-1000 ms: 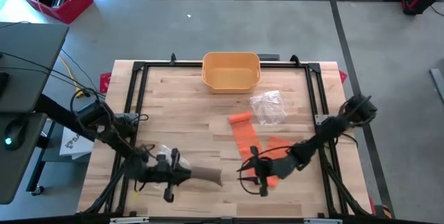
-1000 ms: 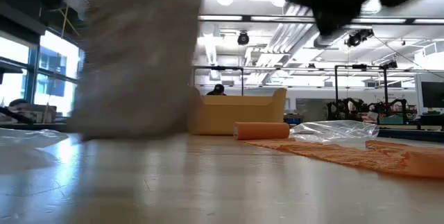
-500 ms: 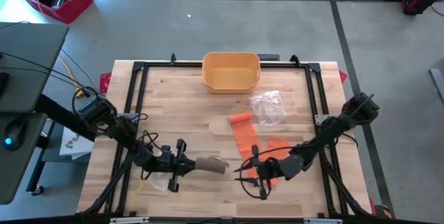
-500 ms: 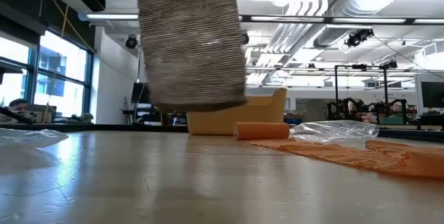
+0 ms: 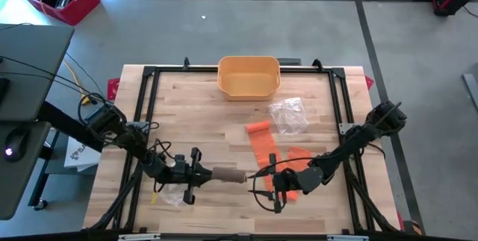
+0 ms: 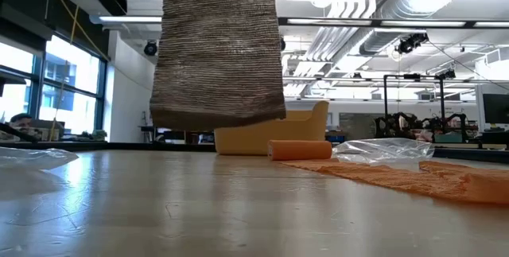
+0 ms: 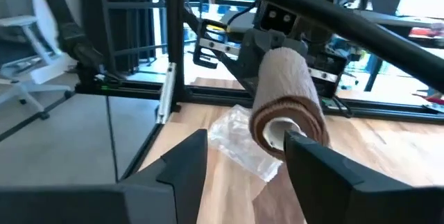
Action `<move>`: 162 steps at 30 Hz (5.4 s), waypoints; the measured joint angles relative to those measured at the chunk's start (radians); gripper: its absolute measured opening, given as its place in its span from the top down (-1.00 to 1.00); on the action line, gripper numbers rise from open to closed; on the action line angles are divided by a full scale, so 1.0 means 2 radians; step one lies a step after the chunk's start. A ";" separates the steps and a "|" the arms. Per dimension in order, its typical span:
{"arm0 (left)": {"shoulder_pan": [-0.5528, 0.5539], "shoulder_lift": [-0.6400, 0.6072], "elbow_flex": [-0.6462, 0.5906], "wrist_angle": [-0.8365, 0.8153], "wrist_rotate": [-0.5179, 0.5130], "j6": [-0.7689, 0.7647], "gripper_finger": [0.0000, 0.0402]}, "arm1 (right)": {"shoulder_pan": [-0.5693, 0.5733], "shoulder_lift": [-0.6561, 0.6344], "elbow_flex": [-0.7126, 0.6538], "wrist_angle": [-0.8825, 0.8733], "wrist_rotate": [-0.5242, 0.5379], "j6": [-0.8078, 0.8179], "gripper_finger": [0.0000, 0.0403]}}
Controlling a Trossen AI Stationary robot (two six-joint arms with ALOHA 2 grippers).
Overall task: Roll bandage
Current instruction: Roll the brown bandage
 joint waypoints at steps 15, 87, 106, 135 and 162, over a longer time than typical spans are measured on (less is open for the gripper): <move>0.000 0.000 0.000 0.000 -0.027 0.004 1.00 | -0.006 0.034 0.000 0.065 0.027 -0.014 0.09; 0.089 0.000 0.002 -0.090 0.043 -0.018 0.11 | -0.105 -0.020 0.000 0.080 -0.137 0.028 1.00; 0.017 0.044 0.055 -0.328 -0.019 -0.220 0.99 | -0.104 -0.033 0.000 0.089 -0.130 0.009 1.00; -0.024 0.069 0.080 -0.392 -0.012 -0.296 0.60 | -0.091 -0.053 0.000 0.015 -0.135 0.000 1.00; -0.042 0.068 0.132 -0.455 -0.099 -0.122 0.01 | -0.113 -0.056 -0.023 0.015 -0.367 0.092 1.00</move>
